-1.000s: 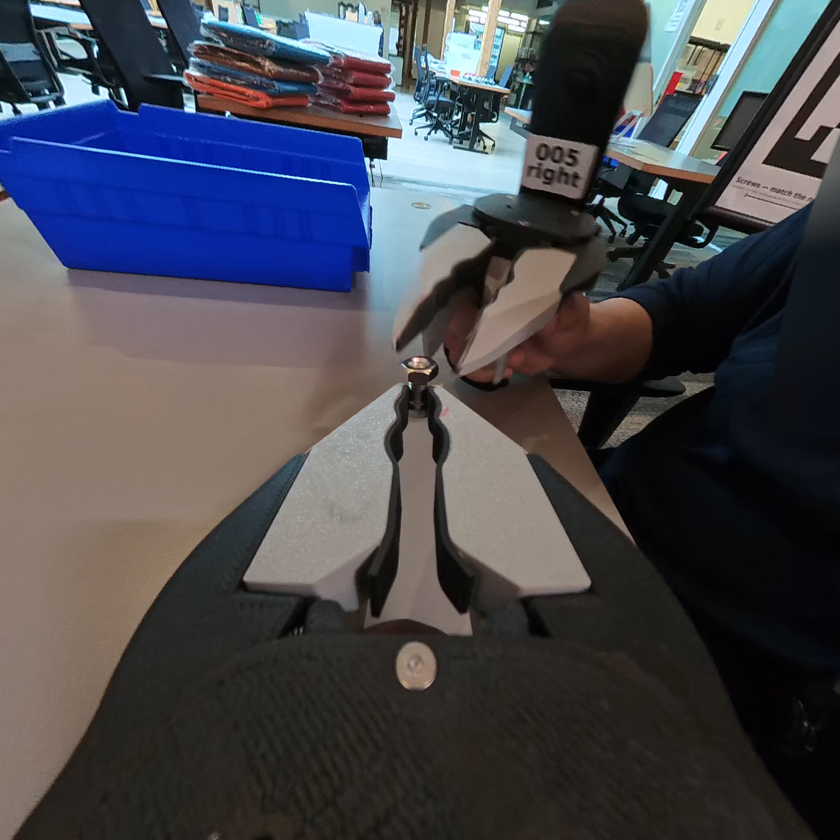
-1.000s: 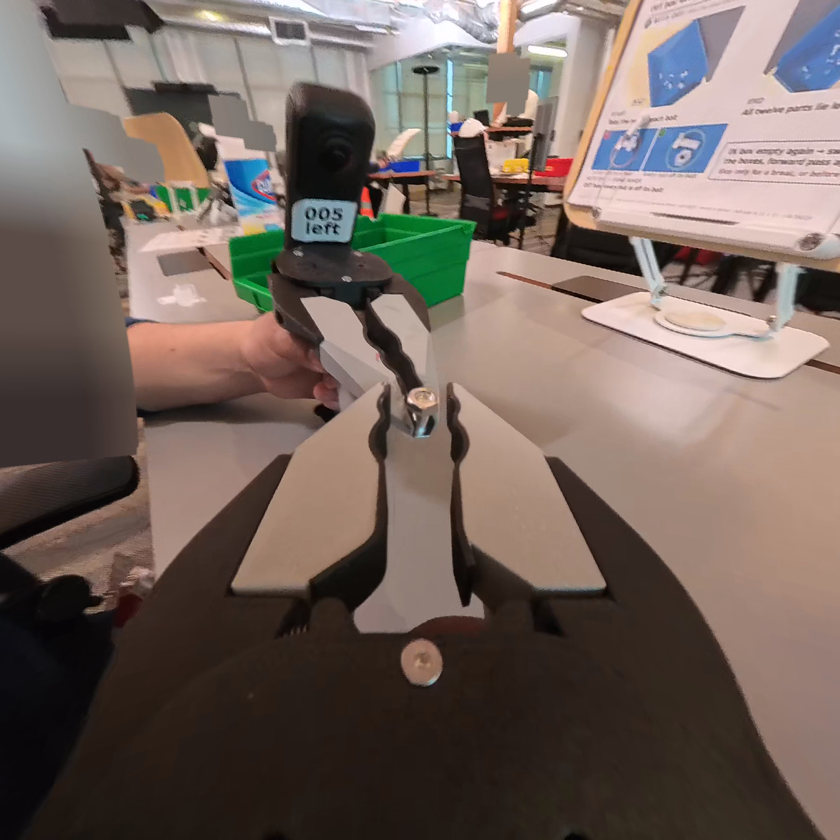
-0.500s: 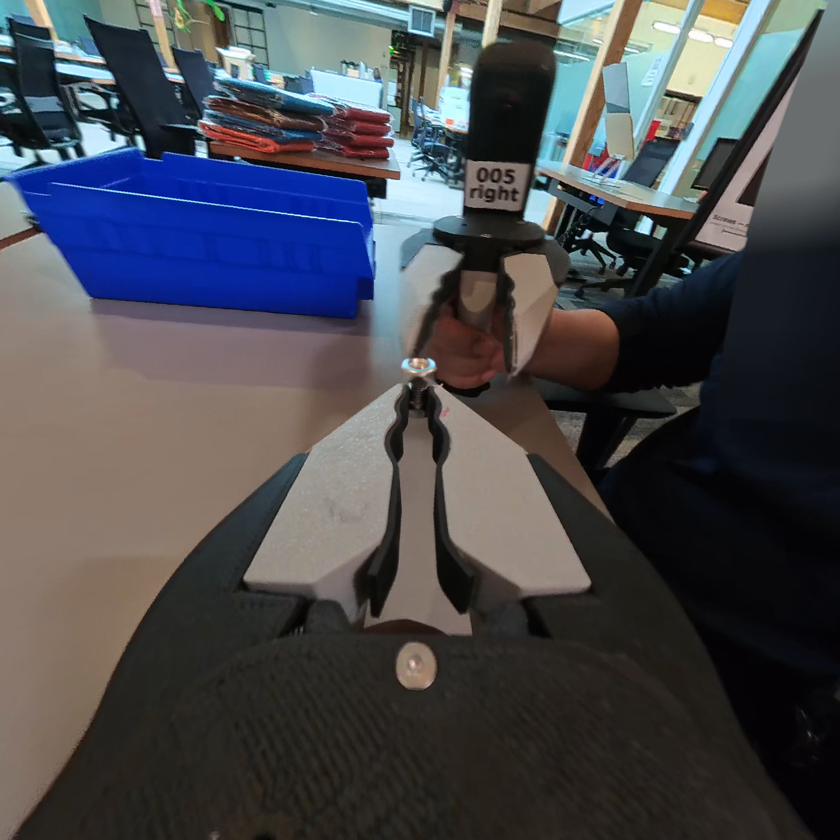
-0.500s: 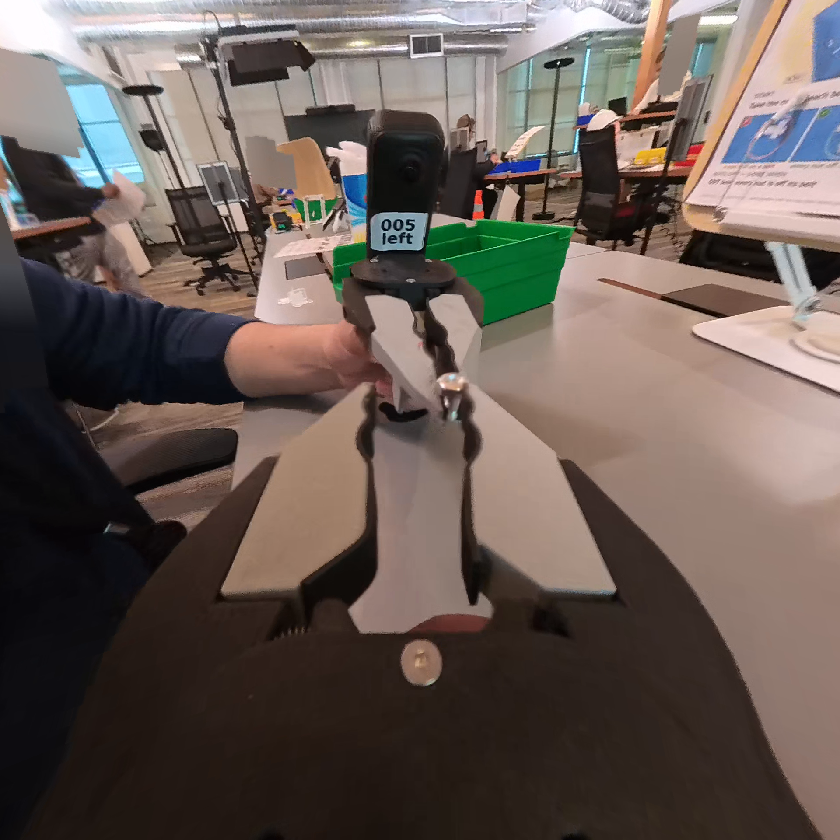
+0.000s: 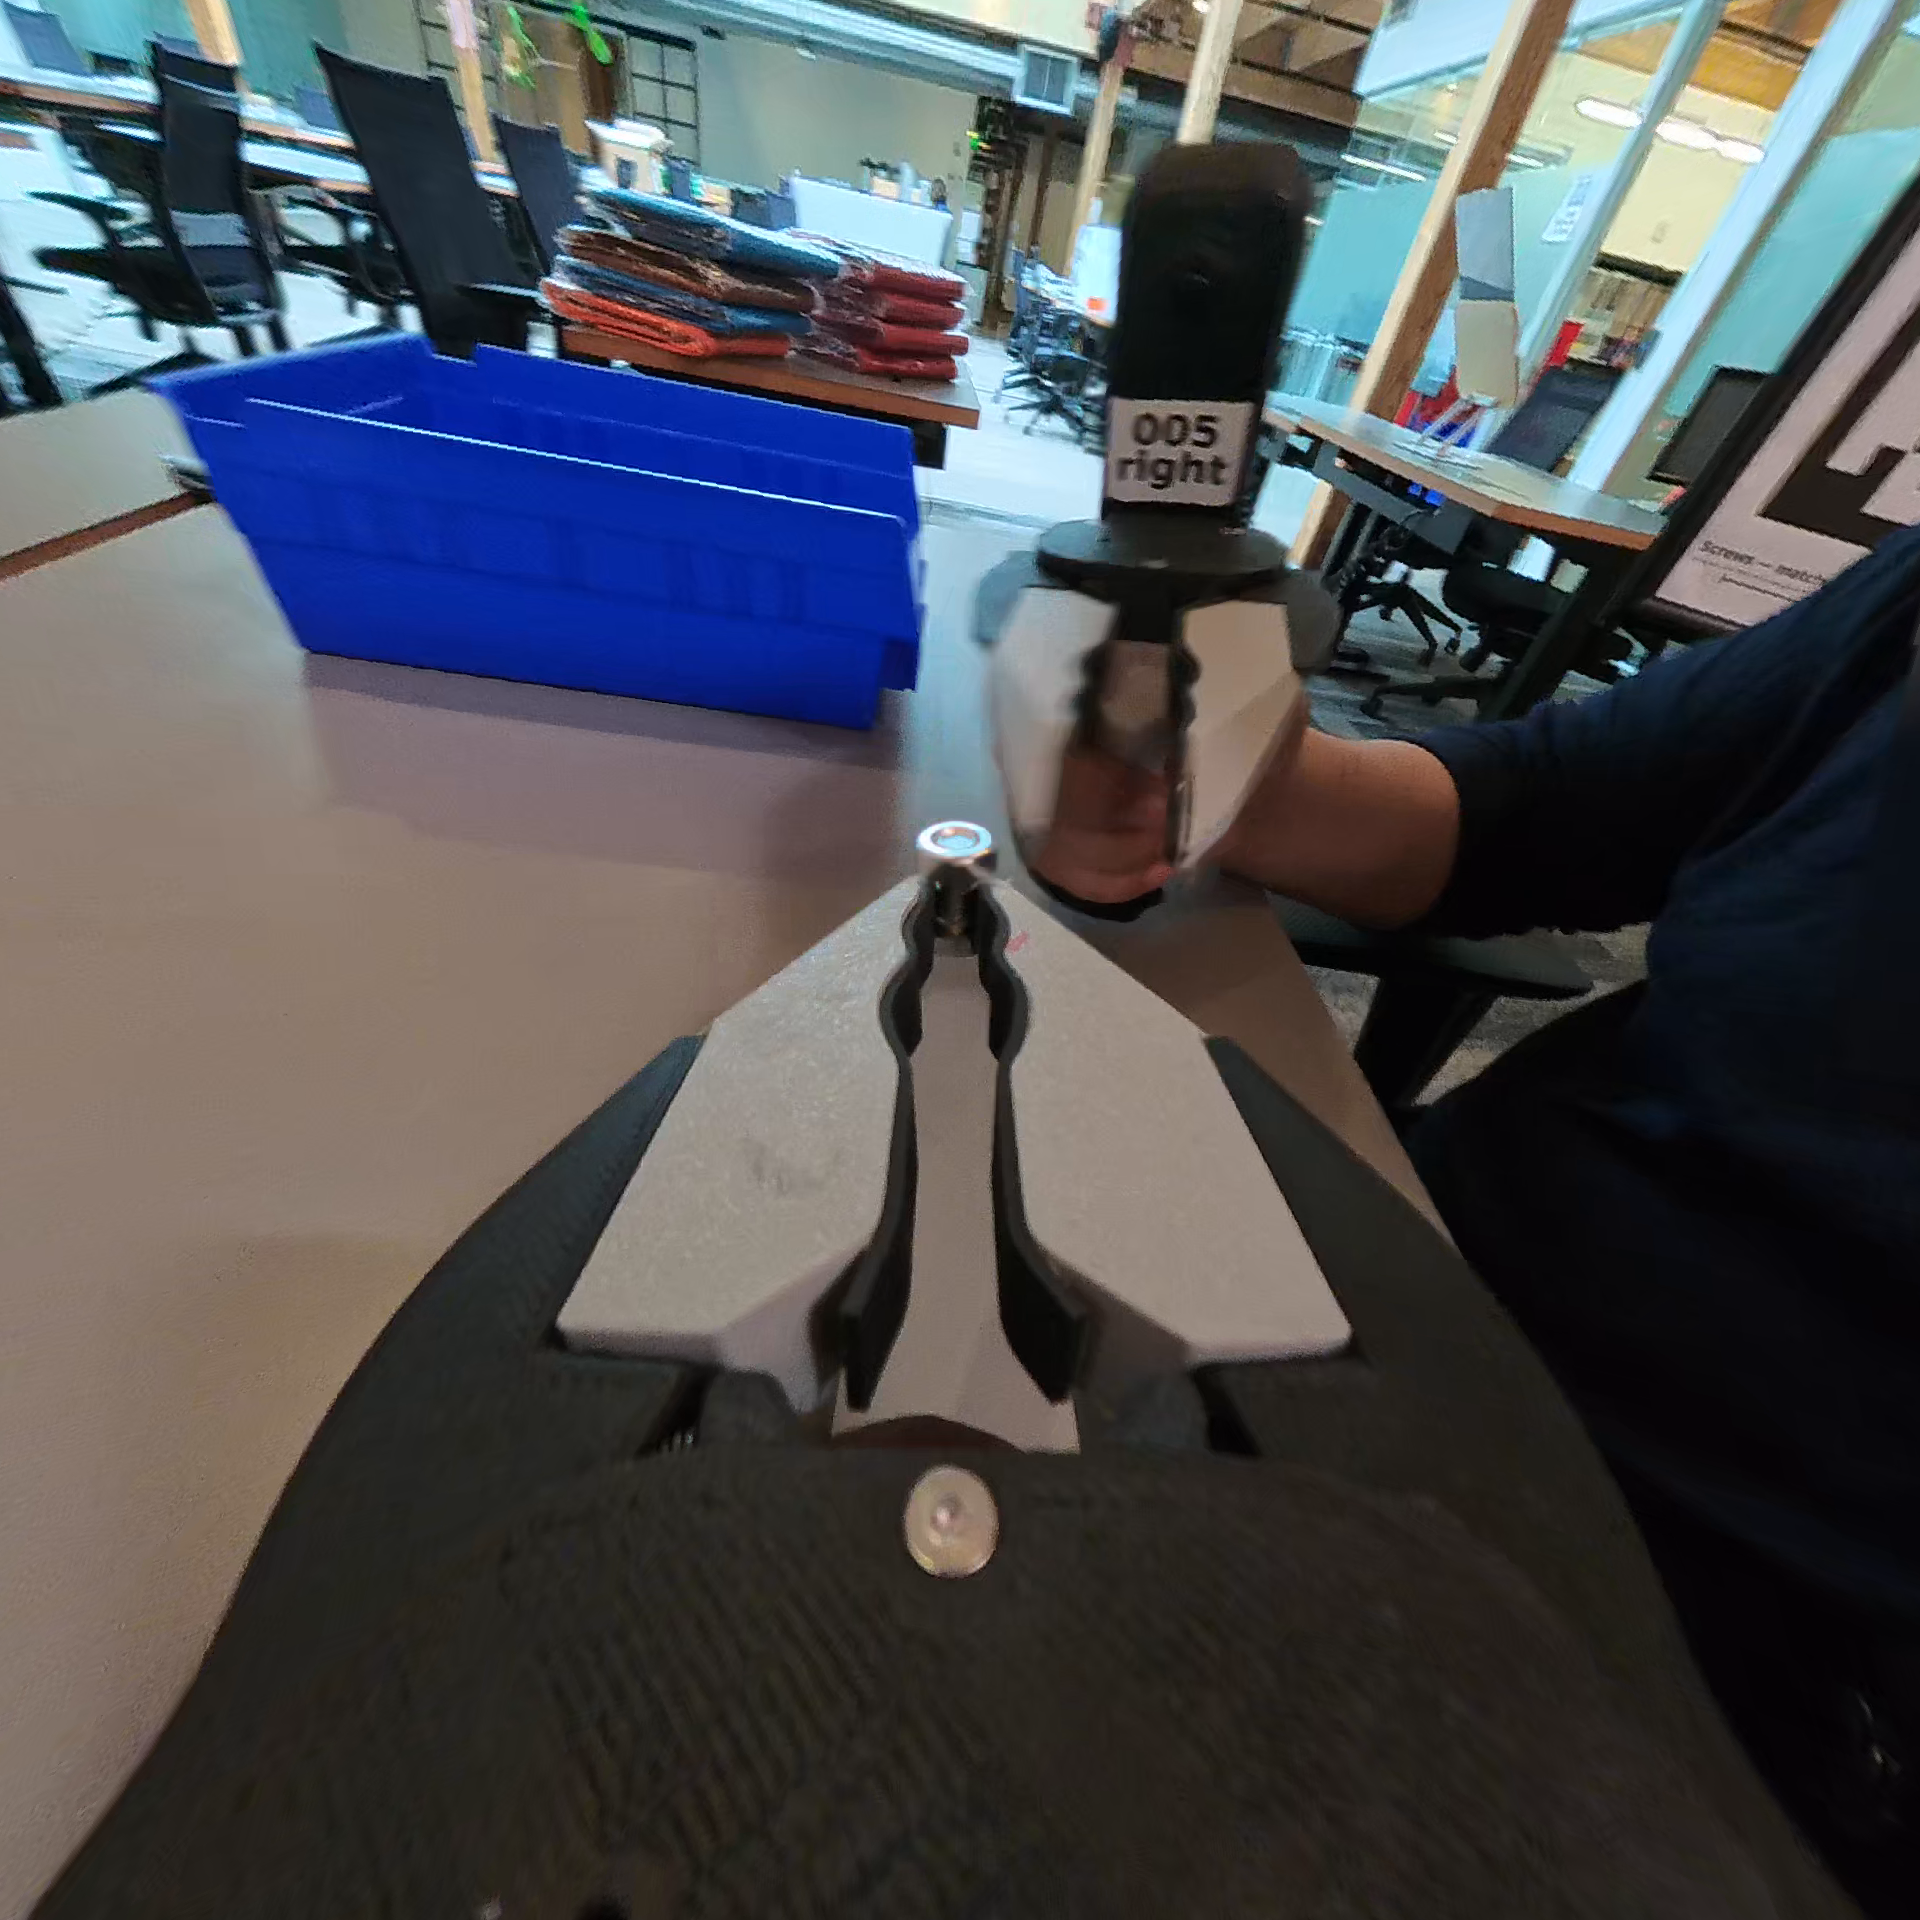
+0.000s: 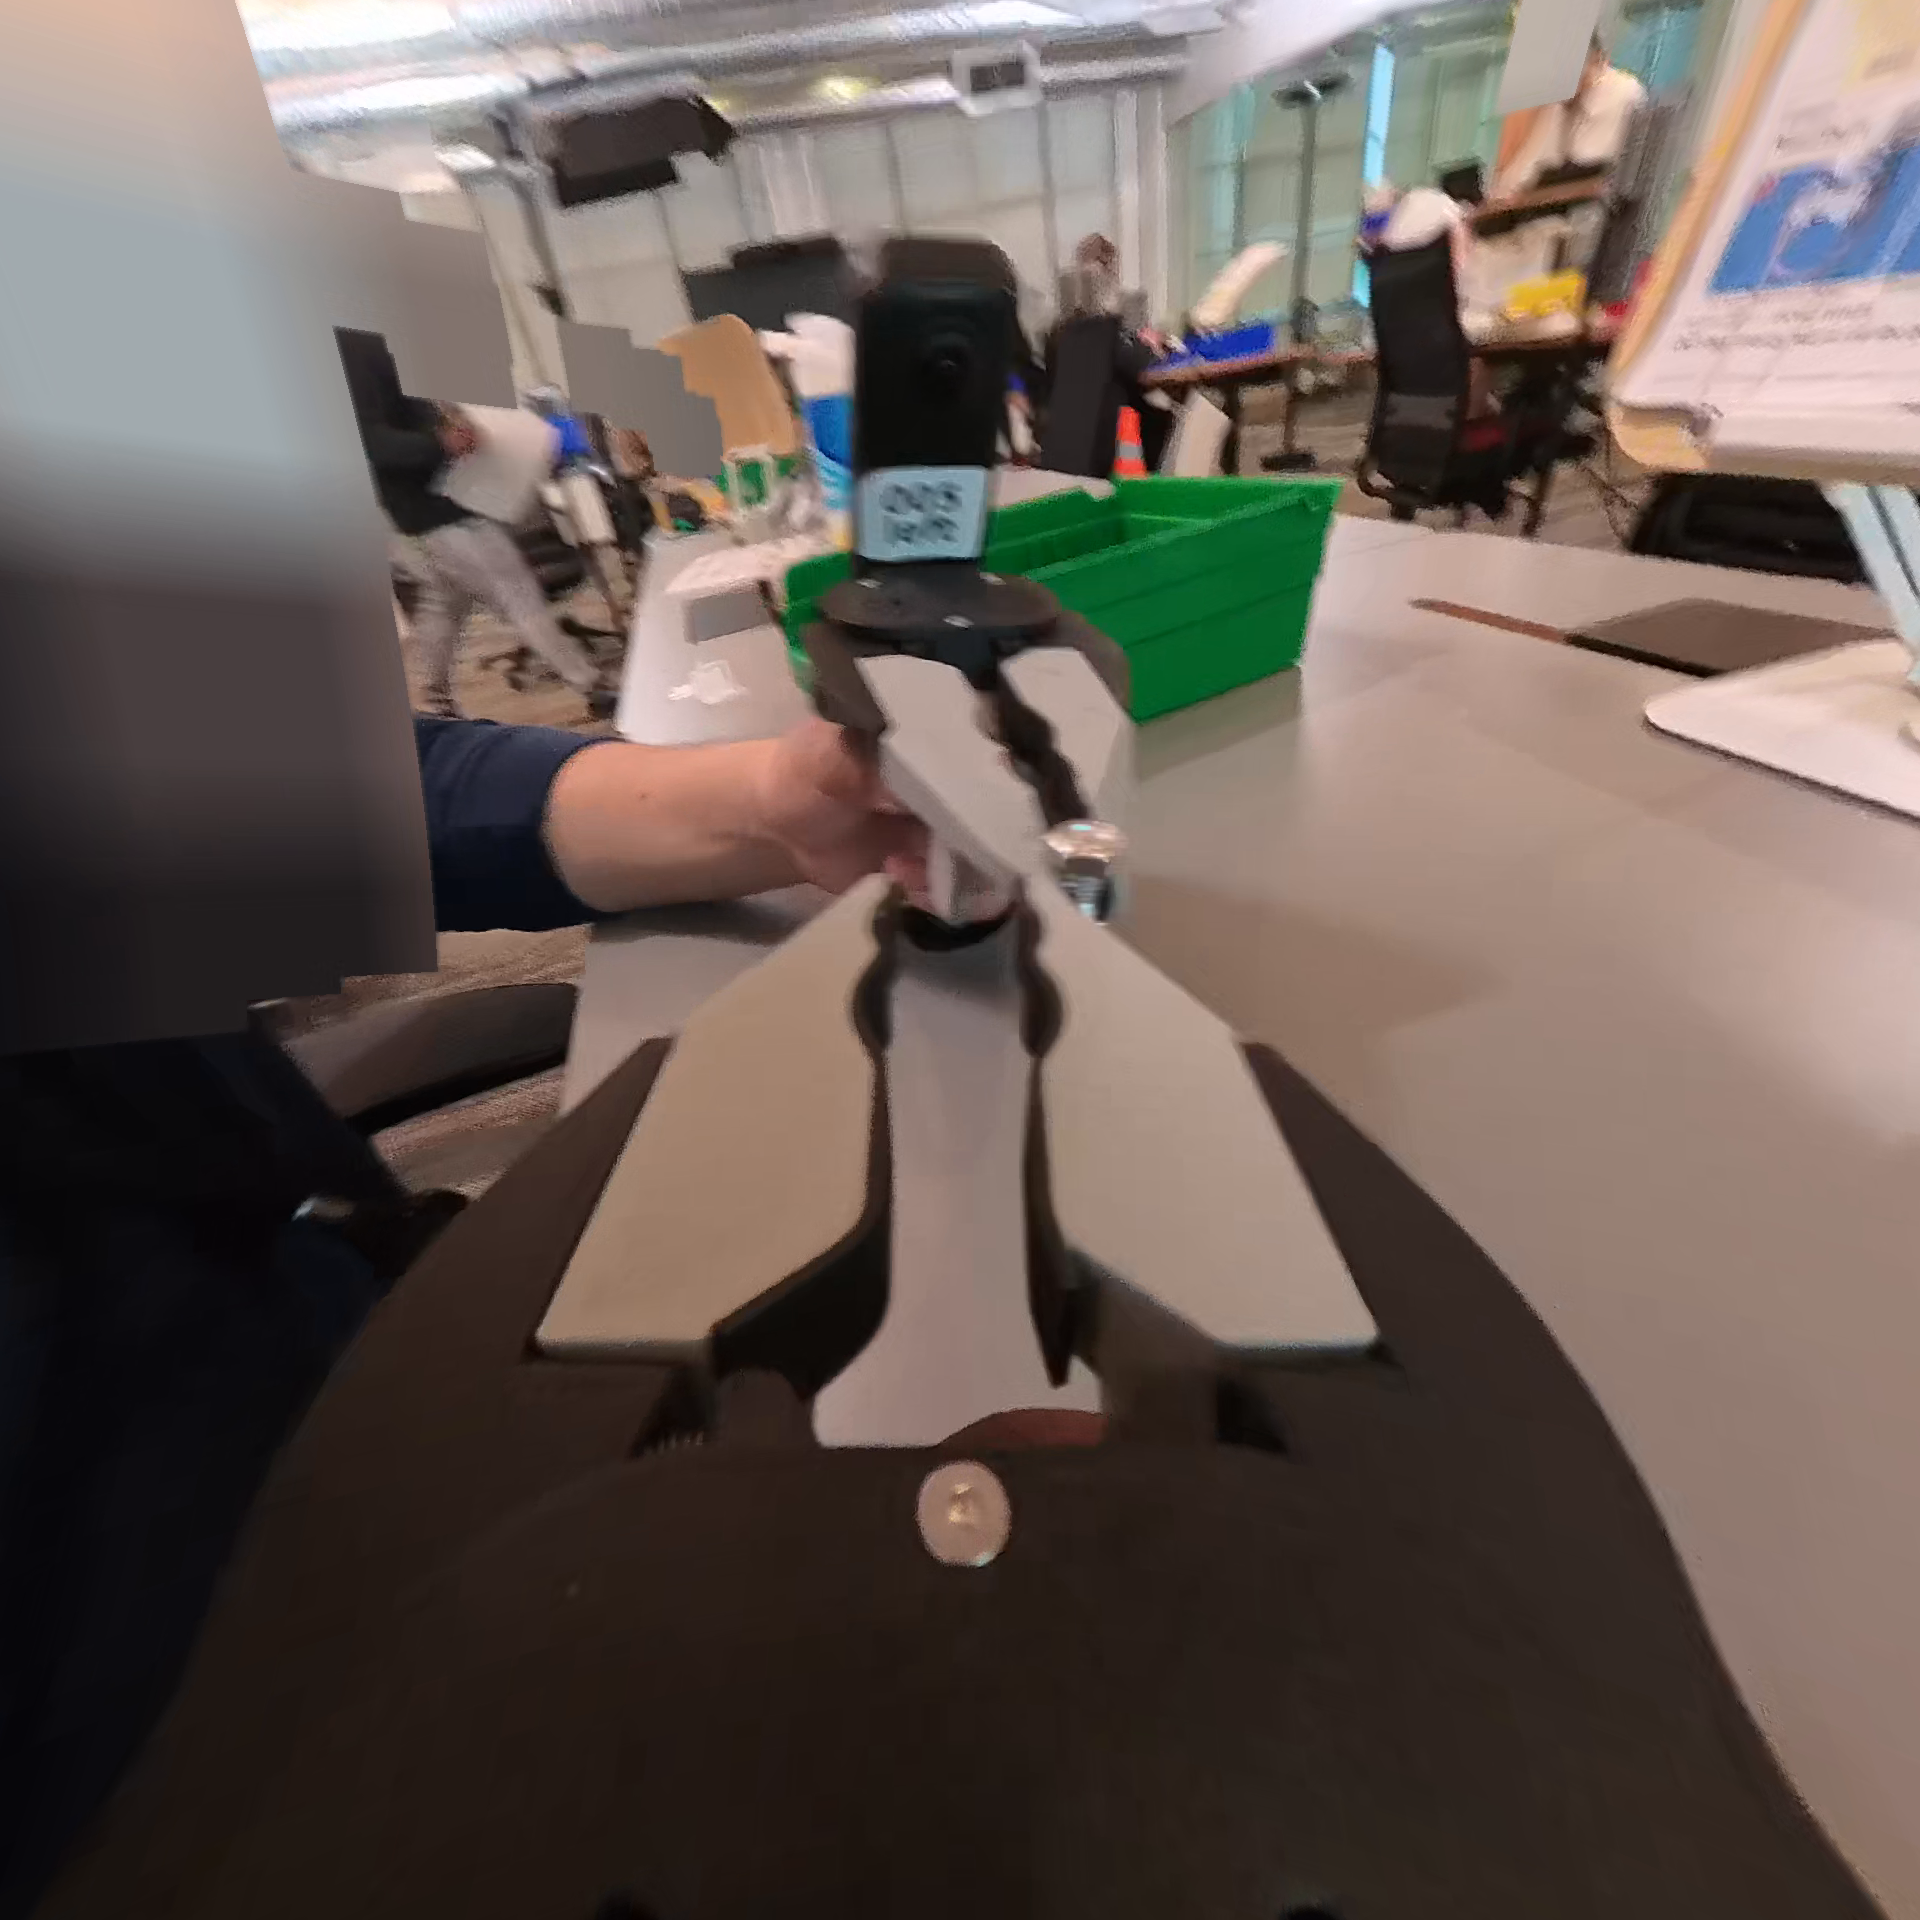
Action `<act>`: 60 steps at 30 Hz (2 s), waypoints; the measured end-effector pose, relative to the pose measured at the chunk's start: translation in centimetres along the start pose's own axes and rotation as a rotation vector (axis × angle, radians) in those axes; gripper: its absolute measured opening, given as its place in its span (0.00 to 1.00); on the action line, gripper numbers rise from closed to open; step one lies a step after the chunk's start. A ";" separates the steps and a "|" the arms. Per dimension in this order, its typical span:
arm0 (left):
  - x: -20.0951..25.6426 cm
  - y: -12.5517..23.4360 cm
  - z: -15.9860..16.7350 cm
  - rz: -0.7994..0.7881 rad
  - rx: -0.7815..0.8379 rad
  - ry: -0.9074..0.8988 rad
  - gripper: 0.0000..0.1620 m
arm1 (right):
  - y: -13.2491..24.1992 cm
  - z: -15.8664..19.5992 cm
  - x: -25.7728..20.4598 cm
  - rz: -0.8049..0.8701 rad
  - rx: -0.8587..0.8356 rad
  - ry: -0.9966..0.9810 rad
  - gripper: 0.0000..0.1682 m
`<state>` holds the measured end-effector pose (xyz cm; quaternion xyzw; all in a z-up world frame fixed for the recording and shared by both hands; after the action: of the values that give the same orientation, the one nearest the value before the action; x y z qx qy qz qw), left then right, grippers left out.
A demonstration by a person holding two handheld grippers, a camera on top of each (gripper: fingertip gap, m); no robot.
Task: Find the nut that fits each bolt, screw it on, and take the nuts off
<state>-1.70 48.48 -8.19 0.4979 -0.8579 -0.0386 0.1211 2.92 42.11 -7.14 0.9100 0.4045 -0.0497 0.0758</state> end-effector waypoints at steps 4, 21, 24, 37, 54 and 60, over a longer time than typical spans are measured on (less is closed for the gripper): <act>-0.4 0.2 0.1 0.015 0.005 0.041 0.03 | 0.8 -0.7 1.1 0.050 0.052 -0.042 0.18; 0.5 -0.4 0.6 0.089 -0.014 0.025 0.03 | -0.3 0.2 1.8 0.068 0.019 -0.120 0.31; 1.0 -1.4 1.1 0.073 -0.065 -0.005 0.03 | -0.9 0.2 0.1 -0.027 -0.005 -0.071 0.23; 0.6 -0.4 -0.5 0.117 0.071 0.103 0.03 | -0.7 1.3 1.6 0.170 -0.068 0.027 0.20; 0.0 0.1 0.0 0.272 0.082 0.406 0.03 | -2.5 0.2 0.9 0.411 -0.287 0.920 0.19; -0.3 0.0 0.5 0.269 0.068 0.439 0.03 | -2.4 0.8 0.9 0.419 -0.309 0.989 0.12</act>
<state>-1.67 48.73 -8.76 0.3797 -0.8702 0.1157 0.2918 1.76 44.23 -8.29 0.8642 0.2048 0.4593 0.0178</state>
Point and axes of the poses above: each gripper's, where its closed fingertips meet, y back along the fingers, z out of its underside, x = y × z across the jaws, the point moved 4 cm from there along y, back along the fingers, and after that the axes turned 3 degrees about -x, right-handed, at the moved point
